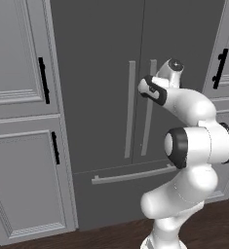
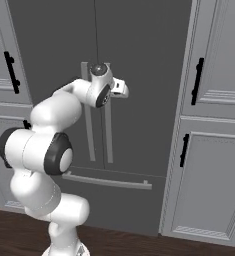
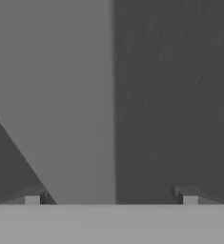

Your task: Take the strawberry from the fridge and place it on top of the pancake, located on the dining counter.

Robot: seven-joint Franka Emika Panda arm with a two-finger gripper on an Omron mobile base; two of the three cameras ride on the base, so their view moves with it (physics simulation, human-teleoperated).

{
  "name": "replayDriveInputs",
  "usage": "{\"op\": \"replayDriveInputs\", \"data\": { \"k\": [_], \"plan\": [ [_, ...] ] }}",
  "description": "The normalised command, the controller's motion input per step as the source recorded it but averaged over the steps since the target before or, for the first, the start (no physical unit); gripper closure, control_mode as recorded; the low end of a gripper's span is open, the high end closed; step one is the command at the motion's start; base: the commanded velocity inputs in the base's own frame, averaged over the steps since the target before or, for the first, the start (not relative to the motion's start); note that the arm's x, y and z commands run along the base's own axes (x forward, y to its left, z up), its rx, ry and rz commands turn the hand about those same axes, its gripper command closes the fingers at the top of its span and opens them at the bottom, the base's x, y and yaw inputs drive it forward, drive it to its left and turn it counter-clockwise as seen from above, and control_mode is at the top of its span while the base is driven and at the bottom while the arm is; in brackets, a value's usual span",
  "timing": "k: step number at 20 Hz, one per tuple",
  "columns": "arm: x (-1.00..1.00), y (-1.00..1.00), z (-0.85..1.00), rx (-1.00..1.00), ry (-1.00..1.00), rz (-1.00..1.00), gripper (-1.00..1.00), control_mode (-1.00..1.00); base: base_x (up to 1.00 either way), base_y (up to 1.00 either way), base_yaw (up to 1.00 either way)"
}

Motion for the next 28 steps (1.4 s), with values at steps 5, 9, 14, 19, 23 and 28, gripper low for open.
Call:
{"op": "replayDriveInputs", "data": {
  "k": [5, 9, 14, 19, 23, 28],
  "plan": [
    [0.1, 0.09, -0.07, 0.0, -0.14, 0.0, -1.0, -1.0, 0.0, 0.0, 0.0],
    [0.11, 0.1, -0.02, 0.0, -0.13, 0.0, -1.0, -1.0, 0.0, 0.0, 0.0],
    [0.18, 0.05, -0.1, 0.0, -0.15, 0.0, -1.0, -1.0, 0.0, 0.0, 0.0],
    [0.16, 0.03, -0.07, 0.0, -0.08, 0.0, -1.0, -1.0, 0.0, 0.0, 0.0],
    [0.03, 0.0, -0.03, 0.0, 0.04, 0.0, 1.0, -1.0, 0.0, 0.0, 0.0],
    [-0.3, -0.14, 0.02, 0.0, 0.16, 0.0, 1.0, -1.0, 0.0, 0.0, 0.0]
  ]
}}
